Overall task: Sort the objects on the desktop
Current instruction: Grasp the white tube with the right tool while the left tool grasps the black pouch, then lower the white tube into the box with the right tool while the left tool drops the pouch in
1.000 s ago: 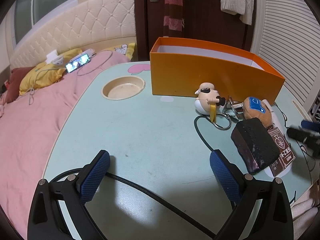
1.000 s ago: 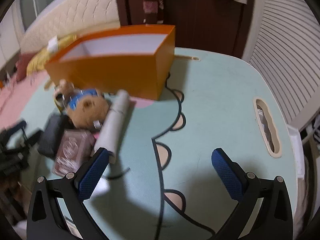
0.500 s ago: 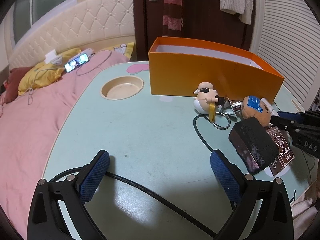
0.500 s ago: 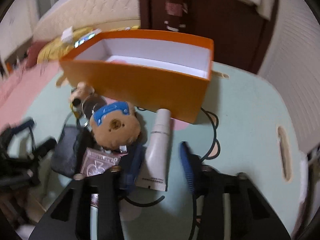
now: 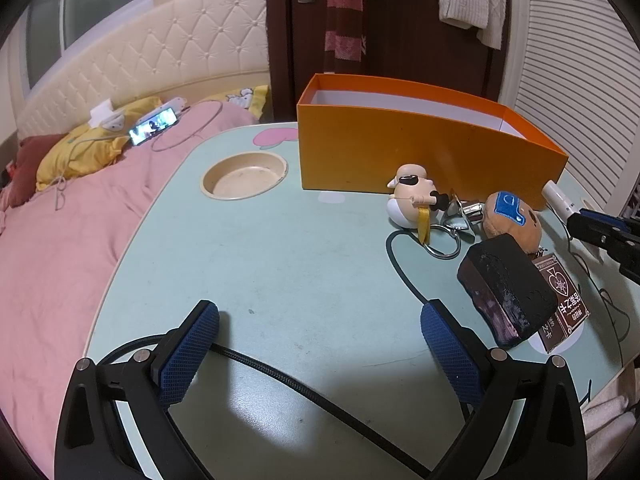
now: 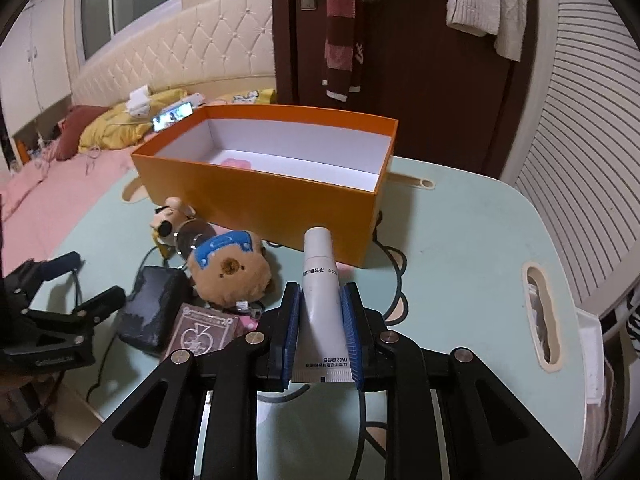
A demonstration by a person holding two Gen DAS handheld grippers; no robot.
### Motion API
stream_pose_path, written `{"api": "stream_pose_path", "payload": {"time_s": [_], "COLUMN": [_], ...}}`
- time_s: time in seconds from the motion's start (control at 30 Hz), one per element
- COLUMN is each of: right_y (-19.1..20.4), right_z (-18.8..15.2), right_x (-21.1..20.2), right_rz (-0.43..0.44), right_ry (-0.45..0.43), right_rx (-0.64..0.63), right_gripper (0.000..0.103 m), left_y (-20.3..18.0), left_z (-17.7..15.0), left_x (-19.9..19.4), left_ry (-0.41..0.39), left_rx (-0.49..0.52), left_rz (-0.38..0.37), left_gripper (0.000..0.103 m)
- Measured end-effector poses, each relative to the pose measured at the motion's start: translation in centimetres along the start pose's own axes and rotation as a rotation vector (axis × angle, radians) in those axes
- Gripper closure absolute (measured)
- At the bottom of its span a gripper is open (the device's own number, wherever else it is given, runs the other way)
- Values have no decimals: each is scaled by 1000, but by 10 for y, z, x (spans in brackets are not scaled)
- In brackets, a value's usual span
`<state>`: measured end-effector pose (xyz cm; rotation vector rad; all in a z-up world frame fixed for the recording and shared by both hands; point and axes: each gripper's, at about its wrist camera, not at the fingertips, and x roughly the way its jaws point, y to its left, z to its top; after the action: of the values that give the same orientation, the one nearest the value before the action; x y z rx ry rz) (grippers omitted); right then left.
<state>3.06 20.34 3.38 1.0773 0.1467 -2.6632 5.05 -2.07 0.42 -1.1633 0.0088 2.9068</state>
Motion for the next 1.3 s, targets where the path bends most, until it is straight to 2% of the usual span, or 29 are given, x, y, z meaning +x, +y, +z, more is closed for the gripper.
{"api": "stream_pose_path", "payload": {"time_s": [0.07, 0.17, 0.33, 0.47, 0.6, 0.63, 0.7, 0.83, 0.93, 1.03, 1.07, 1.2, 1.3], "right_y": [-1, -2, -10, -17, -21, -22, -24, -25, -26, -25, -24, -22, -22], "right_z": [-2, -6, -11, -13, -15, -15, -15, -16, -17, -17, -17, -18, -17], "right_x": [-3, -4, -6, -7, -7, -7, -7, -7, -5, -6, -7, -8, -12], "right_rz": [14, 24, 41, 52, 65, 68, 72, 77, 80, 83, 83, 82, 78], "right_ry": [-3, 5, -3, -8, -5, -5, -7, -3, 3, 3, 0, -6, -27], "right_rx": [6, 6, 48, 72, 80, 82, 85, 92, 93, 91, 89, 83, 75], "right_gripper": [80, 80, 80, 80, 80, 80, 80, 80, 80, 80, 80, 80, 80], "left_y": [-1, -4, -27, -59, -78, -82, -87, -79, -65, -57, -54, -48, -47], "left_z": [0, 5, 11, 14, 24, 26, 28, 26, 19, 9, 7, 6, 6], "left_x": [-4, -21, -30, -30, -23, -19, -11, -5, -2, -4, -5, -11, -24], "left_ry": [-7, -68, -60, -55, -52, -46, -19, 14, 61, 19, 12, 5, -38], "left_rx": [2, -9, 21, 110, 140, 144, 154, 107, 91, 131, 128, 89, 88], "left_rz": [-28, -74, -186, -216, -226, -230, -229, -261, -220, -120, -113, -156, -181], "left_gripper": [3, 33, 33, 34, 35, 36, 51, 53, 53, 54, 64, 66, 66]}}
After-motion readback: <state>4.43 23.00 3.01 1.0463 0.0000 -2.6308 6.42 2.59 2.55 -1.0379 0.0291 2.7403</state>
